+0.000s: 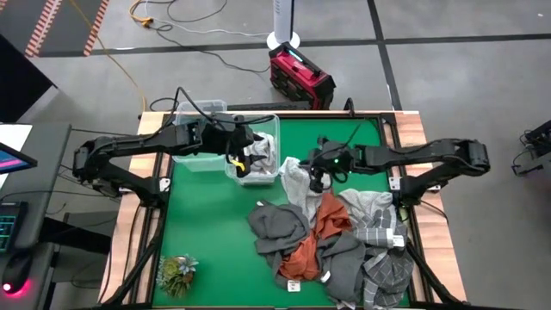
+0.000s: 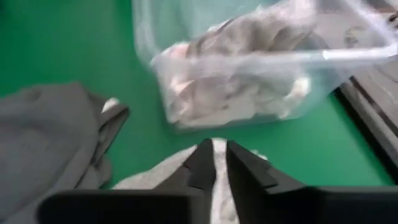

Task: Sort towels by color in basket
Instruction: Put the white towel into the right transparent bin

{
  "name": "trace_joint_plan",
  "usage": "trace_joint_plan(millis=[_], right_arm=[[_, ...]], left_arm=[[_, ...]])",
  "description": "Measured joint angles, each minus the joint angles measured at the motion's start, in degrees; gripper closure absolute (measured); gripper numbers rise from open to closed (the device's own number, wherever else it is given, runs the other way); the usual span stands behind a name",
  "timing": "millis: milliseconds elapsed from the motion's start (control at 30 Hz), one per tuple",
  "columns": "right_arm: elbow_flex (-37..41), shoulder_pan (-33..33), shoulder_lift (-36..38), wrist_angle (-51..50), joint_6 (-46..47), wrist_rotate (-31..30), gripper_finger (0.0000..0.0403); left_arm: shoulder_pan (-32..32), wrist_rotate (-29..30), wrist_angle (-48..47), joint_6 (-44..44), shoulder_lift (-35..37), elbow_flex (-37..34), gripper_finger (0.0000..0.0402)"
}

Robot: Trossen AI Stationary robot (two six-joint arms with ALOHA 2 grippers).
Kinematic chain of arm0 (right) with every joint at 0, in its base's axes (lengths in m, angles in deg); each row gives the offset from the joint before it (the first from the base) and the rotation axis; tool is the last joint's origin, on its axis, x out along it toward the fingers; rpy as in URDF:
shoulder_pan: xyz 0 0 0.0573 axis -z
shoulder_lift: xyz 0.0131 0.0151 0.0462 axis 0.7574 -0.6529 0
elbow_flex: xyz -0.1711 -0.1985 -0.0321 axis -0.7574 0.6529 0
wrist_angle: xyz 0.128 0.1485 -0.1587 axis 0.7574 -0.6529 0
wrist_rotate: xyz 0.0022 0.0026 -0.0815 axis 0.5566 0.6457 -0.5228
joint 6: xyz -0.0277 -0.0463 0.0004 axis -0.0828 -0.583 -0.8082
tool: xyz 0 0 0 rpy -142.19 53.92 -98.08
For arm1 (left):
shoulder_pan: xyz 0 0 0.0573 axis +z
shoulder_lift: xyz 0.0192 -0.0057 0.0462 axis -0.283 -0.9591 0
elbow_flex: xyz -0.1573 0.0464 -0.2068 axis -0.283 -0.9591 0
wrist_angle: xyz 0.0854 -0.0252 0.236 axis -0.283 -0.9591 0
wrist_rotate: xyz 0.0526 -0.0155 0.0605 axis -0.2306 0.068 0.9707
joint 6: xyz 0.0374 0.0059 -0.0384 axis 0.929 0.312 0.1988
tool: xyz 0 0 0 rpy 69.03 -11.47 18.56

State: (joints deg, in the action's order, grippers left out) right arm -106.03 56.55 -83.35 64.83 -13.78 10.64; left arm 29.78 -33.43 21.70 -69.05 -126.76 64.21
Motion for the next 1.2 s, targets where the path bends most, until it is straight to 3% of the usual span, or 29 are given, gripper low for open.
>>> trace_joint_plan(millis=[200, 300, 467, 633, 833, 1033, 1200], right_arm=[[0.77, 2.89, -8.63, 5.28, 1.65, -0.74, 0.0233], [0.77, 5.02, -13.84, 8.00, 1.87, 2.66, 0.0197], [0.77, 8.32, -20.80, 8.45, 3.23, 6.09, 0.0171], [0.70, 9.37, -23.62, 9.41, 3.03, 12.44, 0.0222], [0.78, 9.19, -20.84, 8.44, 1.77, 12.68, 0.0365], [0.79, 7.71, -13.48, 8.25, 1.77, 11.20, 0.0366], [0.79, 4.97, -5.36, 7.84, 0.60, 2.91, 0.0365]], left_arm=[[0.00, 0.00, -0.02, -0.92, 0.00, 0.00, 0.0132], [0.00, -0.32, -0.03, -0.91, 0.00, 0.00, 0.0132], [0.00, -0.50, -0.02, 0.04, 0.00, -0.02, 0.0132], [0.02, -0.48, 0.09, 0.83, 0.00, -0.02, 0.0132], [0.02, -0.48, 0.15, 0.83, 0.00, -0.07, 0.0132], [0.02, -0.48, -0.24, 0.67, 0.00, -0.07, 0.0132], [0.02, -0.48, -0.63, 0.65, 0.00, -0.07, 0.0132]])
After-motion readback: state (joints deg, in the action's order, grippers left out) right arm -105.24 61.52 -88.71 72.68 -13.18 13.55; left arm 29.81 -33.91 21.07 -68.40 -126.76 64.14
